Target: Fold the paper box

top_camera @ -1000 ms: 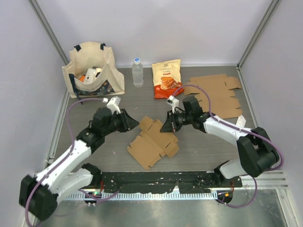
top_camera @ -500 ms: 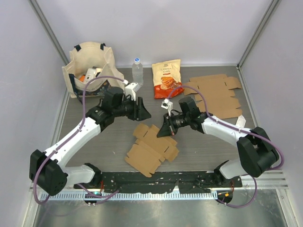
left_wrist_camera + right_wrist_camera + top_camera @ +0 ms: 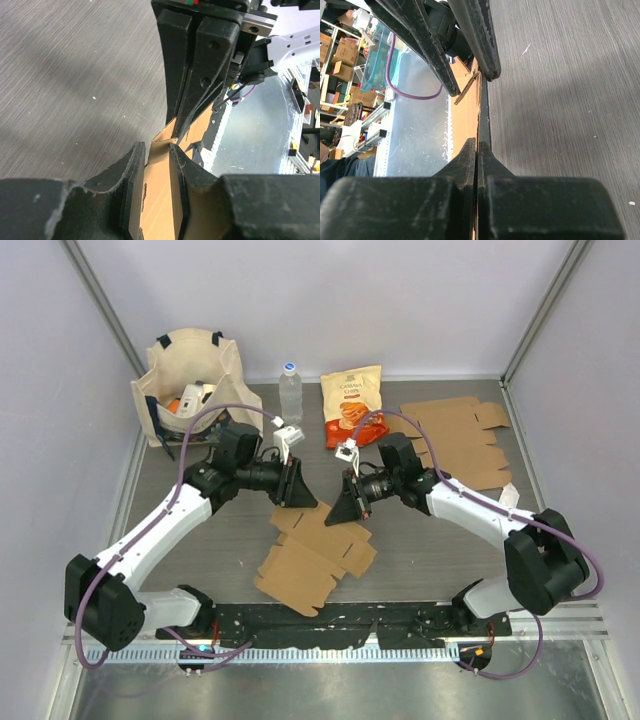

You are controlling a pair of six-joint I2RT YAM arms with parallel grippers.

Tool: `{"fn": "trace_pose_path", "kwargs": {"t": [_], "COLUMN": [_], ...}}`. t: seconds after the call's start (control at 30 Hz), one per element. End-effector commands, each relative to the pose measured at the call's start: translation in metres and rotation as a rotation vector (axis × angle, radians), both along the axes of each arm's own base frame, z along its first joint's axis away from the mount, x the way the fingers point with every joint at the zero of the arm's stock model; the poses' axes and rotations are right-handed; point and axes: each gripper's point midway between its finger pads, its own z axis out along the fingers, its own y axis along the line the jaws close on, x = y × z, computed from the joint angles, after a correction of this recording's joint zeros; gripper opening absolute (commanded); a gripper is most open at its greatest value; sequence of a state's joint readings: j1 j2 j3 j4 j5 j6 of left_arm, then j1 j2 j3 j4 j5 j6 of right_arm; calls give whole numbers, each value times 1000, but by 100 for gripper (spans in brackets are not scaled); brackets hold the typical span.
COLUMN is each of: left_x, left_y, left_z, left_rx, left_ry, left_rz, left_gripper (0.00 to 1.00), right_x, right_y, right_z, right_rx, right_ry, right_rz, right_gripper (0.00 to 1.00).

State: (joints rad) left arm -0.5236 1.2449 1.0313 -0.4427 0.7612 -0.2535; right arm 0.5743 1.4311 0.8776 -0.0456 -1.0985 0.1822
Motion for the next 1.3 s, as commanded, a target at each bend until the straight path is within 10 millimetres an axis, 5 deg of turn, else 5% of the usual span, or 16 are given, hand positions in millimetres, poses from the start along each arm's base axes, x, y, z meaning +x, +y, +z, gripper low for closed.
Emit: {"fn": "trace_pose_path", "kwargs": {"t": [0.0, 0.17, 0.23, 0.33, 0.37, 0.4, 0.5, 0.6, 0.63, 0.7, 0.87, 0.97, 1.27], "left_x": [-8, -6, 0, 18, 23, 31, 24, 22, 17, 4, -30, -30, -34], "left_y": [-6, -14, -13, 2, 10, 23, 51, 85, 101, 112, 86, 81, 68], "left_z": [18, 24, 28, 33, 34, 41, 66, 65, 72, 56, 29, 20, 17], "left_rx": [-75, -116, -111, -52, -14, 18, -1, 6, 0, 47, -25, -46, -189], "left_ry": [-21, 17, -19, -112, -116, -156, -238, -268, -299, -245, -89, -47, 51], "left_rz": [-59, -73, -45, 110, 169, 263, 401, 602, 668, 694, 519, 519, 460], "left_gripper": [28, 17, 1, 0, 4, 34, 71, 73, 70, 58, 54, 57, 44], "right_x": [1, 1, 2, 7, 14, 19, 30, 31, 30, 23, 12, 12, 10], "right_y": [6, 8, 9, 9, 10, 9, 2, -1, -2, -2, -4, -5, -6], "right_z": [51, 63, 64, 61, 58, 59, 50, 52, 53, 60, 76, 80, 85], "right_rx": [130, 162, 160, 134, 115, 106, 54, 63, 69, 93, 145, 153, 174], "right_ry": [-164, -177, -177, -182, -189, -204, -181, -179, -179, -183, -204, -212, -221], "right_rz": [54, 63, 59, 32, -3, -24, -99, -100, -93, -58, -6, -3, -3], "right_gripper": [1, 1, 1, 1, 1, 1, 1, 1, 1, 1, 1, 1, 1]}}
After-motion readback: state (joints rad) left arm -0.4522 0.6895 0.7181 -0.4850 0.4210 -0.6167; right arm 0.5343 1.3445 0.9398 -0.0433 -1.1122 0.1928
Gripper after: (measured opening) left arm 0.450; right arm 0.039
